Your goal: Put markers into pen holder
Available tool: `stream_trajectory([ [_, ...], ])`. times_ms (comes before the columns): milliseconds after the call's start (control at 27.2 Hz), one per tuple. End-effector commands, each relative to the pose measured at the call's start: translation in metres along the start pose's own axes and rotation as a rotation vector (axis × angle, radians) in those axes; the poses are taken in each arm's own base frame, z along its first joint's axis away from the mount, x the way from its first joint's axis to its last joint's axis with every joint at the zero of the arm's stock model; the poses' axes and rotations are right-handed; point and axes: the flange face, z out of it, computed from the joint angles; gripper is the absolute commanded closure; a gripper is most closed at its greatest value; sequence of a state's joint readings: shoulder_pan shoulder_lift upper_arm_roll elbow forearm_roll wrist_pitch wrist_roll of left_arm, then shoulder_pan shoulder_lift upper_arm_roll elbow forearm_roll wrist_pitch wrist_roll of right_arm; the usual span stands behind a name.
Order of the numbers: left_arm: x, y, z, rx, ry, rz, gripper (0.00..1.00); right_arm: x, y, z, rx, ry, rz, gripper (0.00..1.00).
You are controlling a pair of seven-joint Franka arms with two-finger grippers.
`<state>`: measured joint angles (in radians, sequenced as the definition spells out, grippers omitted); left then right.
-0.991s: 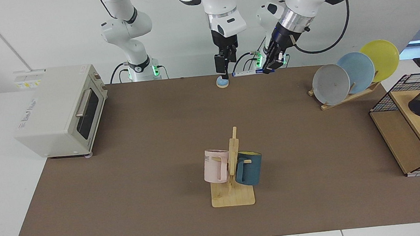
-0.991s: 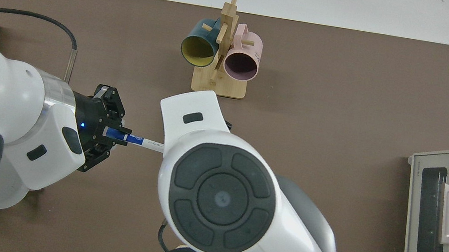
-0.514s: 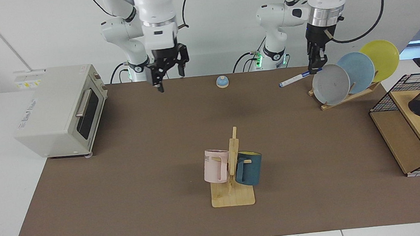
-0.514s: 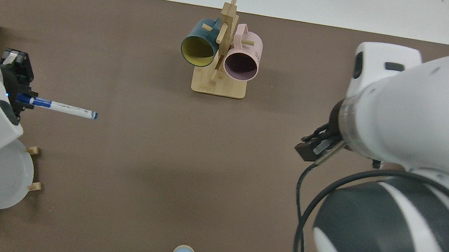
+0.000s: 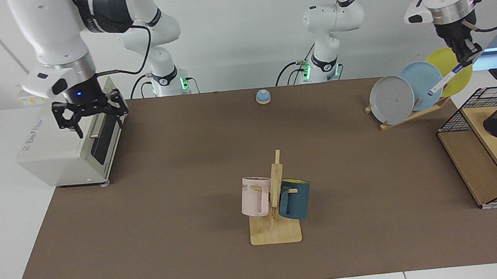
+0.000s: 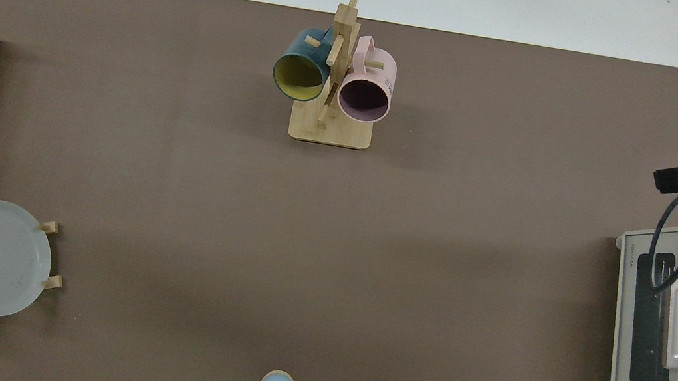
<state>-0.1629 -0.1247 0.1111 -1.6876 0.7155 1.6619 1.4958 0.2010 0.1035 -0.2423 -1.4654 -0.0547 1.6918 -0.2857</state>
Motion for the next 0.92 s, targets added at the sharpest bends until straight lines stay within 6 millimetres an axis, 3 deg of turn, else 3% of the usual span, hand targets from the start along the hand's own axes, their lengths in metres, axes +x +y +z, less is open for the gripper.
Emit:
stream_trajectory([
  [0,-0.037,0.003,0.013,0.021,-0.082,-0.022,1.00,-0.031,0.046,-0.002,0.069,-0.040,0.155,0.00],
  [110,-0.047,-0.001,0.013,0.058,-0.171,-0.011,1.00,-0.046,0.066,-0.006,0.085,-0.050,0.202,0.00],
  [220,-0.067,-0.003,0.033,0.067,-0.217,-0.027,1.00,-0.053,0.072,-0.007,0.091,-0.062,0.223,0.00],
  [330,-0.075,-0.002,0.051,0.068,-0.256,-0.028,1.00,-0.056,0.071,-0.007,0.096,-0.080,0.259,0.00],
  [477,-0.072,0.001,0.072,0.049,-0.306,-0.082,1.00,-0.064,0.062,-0.018,0.109,-0.102,0.248,0.00],
  [624,-0.073,0.006,0.113,0.019,-0.323,-0.108,1.00,-0.072,0.057,-0.022,0.121,-0.110,0.230,0.00],
  [881,-0.069,0.001,0.119,0.093,-0.354,-0.089,1.00,-0.072,0.051,-0.020,0.124,-0.114,0.225,0.00],
])
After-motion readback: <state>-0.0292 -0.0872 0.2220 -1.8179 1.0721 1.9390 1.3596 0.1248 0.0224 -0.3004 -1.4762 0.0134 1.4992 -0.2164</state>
